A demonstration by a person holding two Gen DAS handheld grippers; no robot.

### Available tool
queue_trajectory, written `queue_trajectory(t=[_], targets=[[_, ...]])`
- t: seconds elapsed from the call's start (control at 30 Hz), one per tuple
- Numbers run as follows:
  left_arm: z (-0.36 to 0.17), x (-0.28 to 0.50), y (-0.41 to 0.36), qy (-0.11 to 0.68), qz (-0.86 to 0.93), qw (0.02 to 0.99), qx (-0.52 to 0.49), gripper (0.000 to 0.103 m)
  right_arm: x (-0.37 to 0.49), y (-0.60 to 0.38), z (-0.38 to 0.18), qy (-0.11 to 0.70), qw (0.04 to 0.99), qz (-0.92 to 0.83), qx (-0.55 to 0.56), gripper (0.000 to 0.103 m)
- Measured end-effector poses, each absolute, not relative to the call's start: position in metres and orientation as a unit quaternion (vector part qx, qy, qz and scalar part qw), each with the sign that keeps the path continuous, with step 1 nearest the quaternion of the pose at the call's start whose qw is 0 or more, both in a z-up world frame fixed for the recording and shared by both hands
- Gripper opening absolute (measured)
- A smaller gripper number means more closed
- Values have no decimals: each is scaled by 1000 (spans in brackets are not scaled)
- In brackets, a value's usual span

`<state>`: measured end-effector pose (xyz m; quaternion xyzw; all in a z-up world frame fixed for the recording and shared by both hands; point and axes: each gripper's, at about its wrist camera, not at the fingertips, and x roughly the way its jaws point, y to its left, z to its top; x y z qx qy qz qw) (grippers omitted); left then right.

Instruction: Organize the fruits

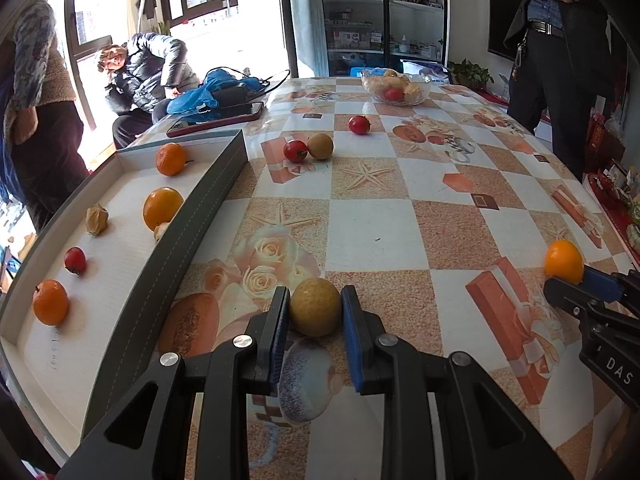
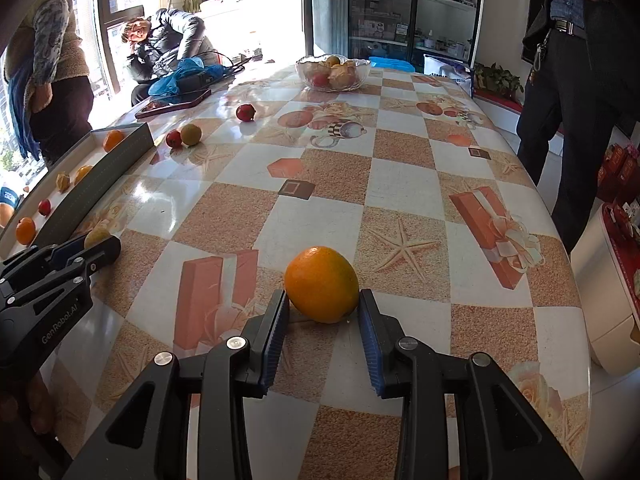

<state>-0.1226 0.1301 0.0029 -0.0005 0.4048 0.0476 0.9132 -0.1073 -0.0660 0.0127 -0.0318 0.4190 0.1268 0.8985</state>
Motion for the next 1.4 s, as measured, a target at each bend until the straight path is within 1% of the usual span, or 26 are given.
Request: queue_trajectory(t=[1.17, 1.4], targets=[[3, -122, 131, 405, 46, 913, -3, 28, -108, -65, 13, 420, 898, 126, -34, 37], [3, -123, 128, 405, 40, 913, -9, 28, -112, -69, 14, 435, 891, 124, -32, 37]])
